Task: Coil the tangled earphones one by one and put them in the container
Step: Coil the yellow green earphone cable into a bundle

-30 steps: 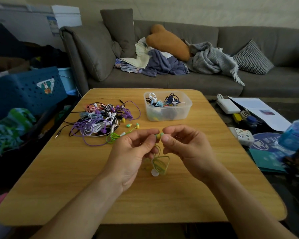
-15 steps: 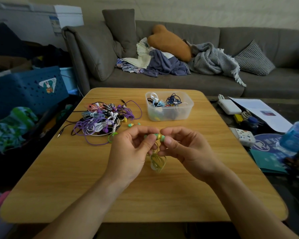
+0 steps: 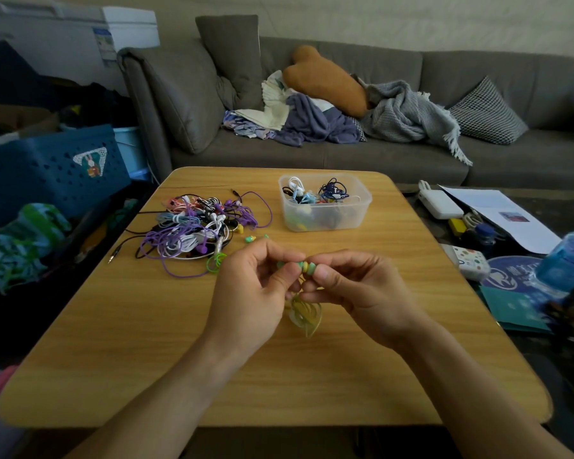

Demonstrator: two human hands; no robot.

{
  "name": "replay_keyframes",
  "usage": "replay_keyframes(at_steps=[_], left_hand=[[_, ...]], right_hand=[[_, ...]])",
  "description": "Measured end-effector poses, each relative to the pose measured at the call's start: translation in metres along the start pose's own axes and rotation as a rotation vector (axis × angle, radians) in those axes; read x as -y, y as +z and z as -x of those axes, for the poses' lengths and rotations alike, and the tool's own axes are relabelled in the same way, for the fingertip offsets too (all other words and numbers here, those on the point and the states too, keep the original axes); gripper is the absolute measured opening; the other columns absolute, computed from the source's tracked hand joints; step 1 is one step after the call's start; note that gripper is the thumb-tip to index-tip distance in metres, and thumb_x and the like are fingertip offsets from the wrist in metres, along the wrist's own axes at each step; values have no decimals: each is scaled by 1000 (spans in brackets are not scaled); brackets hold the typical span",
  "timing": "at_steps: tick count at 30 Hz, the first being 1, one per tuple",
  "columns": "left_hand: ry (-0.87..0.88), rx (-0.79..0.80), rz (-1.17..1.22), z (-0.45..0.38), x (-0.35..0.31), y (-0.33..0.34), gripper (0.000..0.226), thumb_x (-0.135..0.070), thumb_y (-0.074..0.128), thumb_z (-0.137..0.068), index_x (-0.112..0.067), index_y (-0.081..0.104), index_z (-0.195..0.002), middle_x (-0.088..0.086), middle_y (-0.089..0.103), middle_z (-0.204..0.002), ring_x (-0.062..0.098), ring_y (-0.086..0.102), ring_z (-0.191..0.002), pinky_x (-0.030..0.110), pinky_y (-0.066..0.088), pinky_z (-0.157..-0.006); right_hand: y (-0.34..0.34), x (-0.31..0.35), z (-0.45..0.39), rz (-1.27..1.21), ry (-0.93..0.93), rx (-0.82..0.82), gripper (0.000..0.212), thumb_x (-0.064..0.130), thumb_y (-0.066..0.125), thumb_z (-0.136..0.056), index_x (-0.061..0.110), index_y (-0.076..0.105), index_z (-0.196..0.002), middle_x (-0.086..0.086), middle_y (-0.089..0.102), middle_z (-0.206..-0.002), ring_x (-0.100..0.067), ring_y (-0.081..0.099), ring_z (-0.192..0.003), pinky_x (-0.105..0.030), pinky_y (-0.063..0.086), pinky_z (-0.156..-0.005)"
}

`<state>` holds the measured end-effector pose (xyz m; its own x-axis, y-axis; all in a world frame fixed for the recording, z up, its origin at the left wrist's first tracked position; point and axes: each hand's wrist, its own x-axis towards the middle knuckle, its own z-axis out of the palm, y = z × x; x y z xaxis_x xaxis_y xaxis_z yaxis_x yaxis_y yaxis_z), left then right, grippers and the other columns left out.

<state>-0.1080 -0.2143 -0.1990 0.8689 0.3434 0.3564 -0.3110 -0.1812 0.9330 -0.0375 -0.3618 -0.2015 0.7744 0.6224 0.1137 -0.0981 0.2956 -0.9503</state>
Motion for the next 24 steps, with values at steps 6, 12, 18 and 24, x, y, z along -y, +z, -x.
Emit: replay_keyframes(at_steps=[6, 12, 18, 24], left_hand=[[-137, 32, 101, -2, -3, -2, 26, 15, 57, -87, -9, 64, -79, 0, 62, -54, 11, 57, -49, 20, 48, -49], [-109, -18, -59, -2, 0, -3, 25, 11, 62, -86, -12, 66, -77, 1, 66, -60, 12, 59, -53, 23, 50, -51], [6, -109, -274, 0, 0, -1, 22, 5, 69, -82, -17, 67, -76, -1, 69, -71, 15, 66, -63, 36, 57, -64], [15, -150, -303, 1, 0, -2, 20, 1, 70, -83, -18, 67, -78, -6, 67, -69, 14, 66, -66, 38, 57, -66]], right_hand=[[2, 0, 0, 21, 22, 9, 13, 8, 69, -75, 7, 79, -84, -17, 71, -75, -21, 70, -68, -31, 60, -64], [6, -2, 0, 88, -1, -31, 11, 9, 74, -70, 9, 79, -80, -17, 74, -78, -23, 71, -69, -32, 61, -64], [10, -4, -1, 134, -79, -109, 11, 5, 75, -69, 5, 78, -79, -20, 74, -78, -26, 72, -69, -35, 61, -65], [19, -4, 0, 368, -228, -176, 10, 13, 77, -74, 7, 74, -81, -12, 75, -77, -24, 71, -65, -36, 61, -64]])
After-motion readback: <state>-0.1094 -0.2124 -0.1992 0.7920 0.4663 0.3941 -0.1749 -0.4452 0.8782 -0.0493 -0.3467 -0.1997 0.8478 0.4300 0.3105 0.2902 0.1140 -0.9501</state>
